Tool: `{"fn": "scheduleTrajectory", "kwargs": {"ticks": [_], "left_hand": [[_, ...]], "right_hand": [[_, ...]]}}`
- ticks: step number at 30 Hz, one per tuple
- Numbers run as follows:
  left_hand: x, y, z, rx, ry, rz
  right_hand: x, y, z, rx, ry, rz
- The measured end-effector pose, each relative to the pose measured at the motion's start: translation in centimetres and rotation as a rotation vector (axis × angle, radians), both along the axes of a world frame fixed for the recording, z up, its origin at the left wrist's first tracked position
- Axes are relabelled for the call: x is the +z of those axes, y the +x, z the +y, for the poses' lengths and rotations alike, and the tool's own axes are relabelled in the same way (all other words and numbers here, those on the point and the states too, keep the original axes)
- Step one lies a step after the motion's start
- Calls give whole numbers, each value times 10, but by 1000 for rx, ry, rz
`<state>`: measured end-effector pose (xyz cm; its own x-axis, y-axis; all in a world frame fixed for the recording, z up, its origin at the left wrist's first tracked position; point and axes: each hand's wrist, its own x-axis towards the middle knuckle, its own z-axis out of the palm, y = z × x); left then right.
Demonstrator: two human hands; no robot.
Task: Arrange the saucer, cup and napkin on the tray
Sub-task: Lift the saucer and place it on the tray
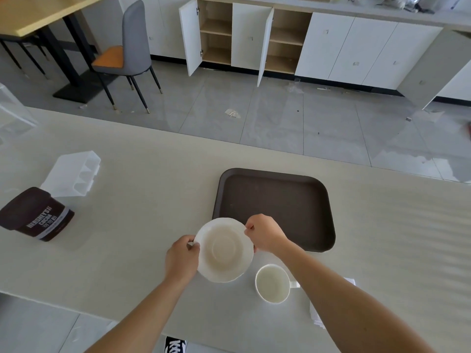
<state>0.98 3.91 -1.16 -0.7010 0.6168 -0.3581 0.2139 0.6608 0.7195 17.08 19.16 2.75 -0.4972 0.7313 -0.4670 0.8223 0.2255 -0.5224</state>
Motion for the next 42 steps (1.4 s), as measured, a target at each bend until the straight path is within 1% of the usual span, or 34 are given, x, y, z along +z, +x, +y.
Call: {"fn": "scheduleTrajectory", "kwargs": {"ticks": [3,5,8,9,11,14,20,28,42], "left_hand": [[-3,-6,11,-64,97,38],[-8,-14,16,-141,107,184],[-24,-28,22,-266,-14,507],[-31,-30,23,-309,-53,573],[-42,-31,24,-362,-93,632],[-55,-29,25,-356,-103,683],[-60,-30,26,-335,-99,720],[-59,-31,26,-318,-91,736],[-67,-31,26,-292,-55,790]], "right_hand": [[-2,7,10,-54,-1,4],[-4,12,18,-111,-8,22],[-8,17,31,-177,-5,54],[-9,18,36,-191,2,56],[-11,20,43,-224,15,57],[-16,23,54,-282,22,77],[-24,21,70,-351,-7,111],[-34,11,84,-369,-56,107],[-35,4,101,-332,-66,109]]}}
